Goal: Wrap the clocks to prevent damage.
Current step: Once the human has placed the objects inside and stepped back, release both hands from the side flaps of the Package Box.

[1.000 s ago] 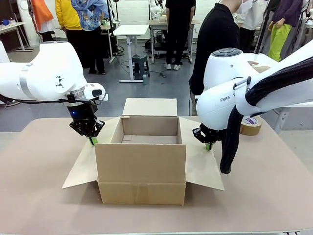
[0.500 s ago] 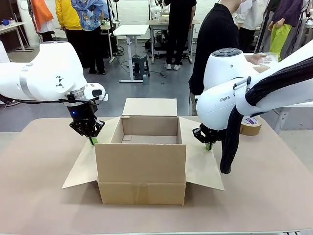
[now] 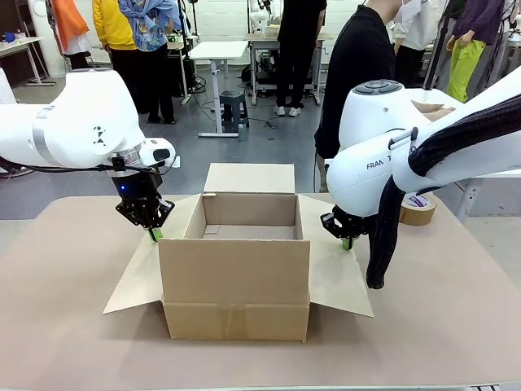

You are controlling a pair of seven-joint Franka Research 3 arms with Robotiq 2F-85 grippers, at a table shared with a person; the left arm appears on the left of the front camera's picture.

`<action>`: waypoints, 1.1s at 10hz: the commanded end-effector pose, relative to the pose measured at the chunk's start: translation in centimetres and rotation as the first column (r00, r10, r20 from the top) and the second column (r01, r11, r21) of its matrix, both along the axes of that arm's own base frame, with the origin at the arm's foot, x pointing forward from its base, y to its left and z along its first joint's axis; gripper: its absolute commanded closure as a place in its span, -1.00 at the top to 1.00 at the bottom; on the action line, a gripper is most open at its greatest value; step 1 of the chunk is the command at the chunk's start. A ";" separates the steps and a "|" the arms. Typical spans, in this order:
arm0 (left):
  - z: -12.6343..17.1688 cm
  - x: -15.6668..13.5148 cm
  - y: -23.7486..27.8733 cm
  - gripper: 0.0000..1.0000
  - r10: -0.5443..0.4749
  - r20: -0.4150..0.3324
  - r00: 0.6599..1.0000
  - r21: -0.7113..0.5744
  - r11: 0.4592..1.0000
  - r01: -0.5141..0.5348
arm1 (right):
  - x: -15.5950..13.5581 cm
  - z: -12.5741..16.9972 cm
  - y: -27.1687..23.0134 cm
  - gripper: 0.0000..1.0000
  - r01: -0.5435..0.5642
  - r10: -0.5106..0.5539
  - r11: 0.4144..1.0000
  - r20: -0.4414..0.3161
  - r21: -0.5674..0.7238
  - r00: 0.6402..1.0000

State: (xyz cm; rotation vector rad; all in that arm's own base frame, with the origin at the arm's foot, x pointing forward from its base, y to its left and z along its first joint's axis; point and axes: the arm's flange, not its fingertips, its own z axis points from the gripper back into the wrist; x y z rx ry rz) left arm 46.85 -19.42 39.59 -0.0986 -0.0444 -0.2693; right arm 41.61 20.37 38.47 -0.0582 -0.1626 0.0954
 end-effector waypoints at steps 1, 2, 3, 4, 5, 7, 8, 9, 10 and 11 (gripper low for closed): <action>-0.1 0.0 0.0 -0.99 0.006 -0.001 1.000 0.005 1.000 -0.006 | 0.0 -0.1 0.0 -0.98 -0.002 0.002 1.000 0.000 -0.008 1.000; -0.1 0.0 0.0 -0.99 0.006 -0.001 1.000 0.005 1.000 -0.006 | 0.0 -0.1 0.0 -0.98 -0.002 0.002 1.000 0.000 -0.008 1.000; -0.1 0.0 0.0 -0.99 0.006 -0.001 1.000 0.005 1.000 -0.006 | 0.0 -0.1 0.0 -0.98 -0.002 0.002 1.000 0.000 -0.008 1.000; -0.1 0.0 0.0 -0.99 0.006 -0.001 1.000 0.005 1.000 -0.006 | 0.0 -0.1 0.0 -0.98 -0.002 0.002 1.000 0.000 -0.008 1.000; -0.1 0.0 0.0 -0.99 0.006 -0.001 1.000 0.005 1.000 -0.006 | 0.0 -0.1 0.0 -0.98 -0.002 0.002 1.000 0.000 -0.008 1.000; -0.1 0.0 0.0 -0.99 0.006 -0.001 1.000 0.005 1.000 -0.006 | 0.0 -0.1 0.0 -0.98 -0.002 0.002 1.000 0.000 -0.008 1.000; -0.1 0.0 0.0 -0.99 0.006 -0.001 1.000 0.005 1.000 -0.006 | 0.0 -0.1 0.0 -0.98 -0.002 0.002 1.000 0.000 -0.008 1.000; -0.1 0.0 0.0 -0.99 0.006 -0.001 1.000 0.005 1.000 -0.006 | 0.0 -0.1 0.0 -0.98 -0.002 0.002 1.000 0.000 -0.008 1.000; -0.1 0.0 0.0 -0.99 0.006 -0.001 1.000 0.005 1.000 -0.006 | 0.0 -0.1 0.0 -0.98 -0.002 0.002 1.000 0.000 -0.008 1.000; -0.1 0.0 0.0 -0.99 0.006 -0.001 1.000 0.005 1.000 -0.006 | 0.0 -0.1 0.0 -0.98 -0.002 0.002 1.000 0.000 -0.008 1.000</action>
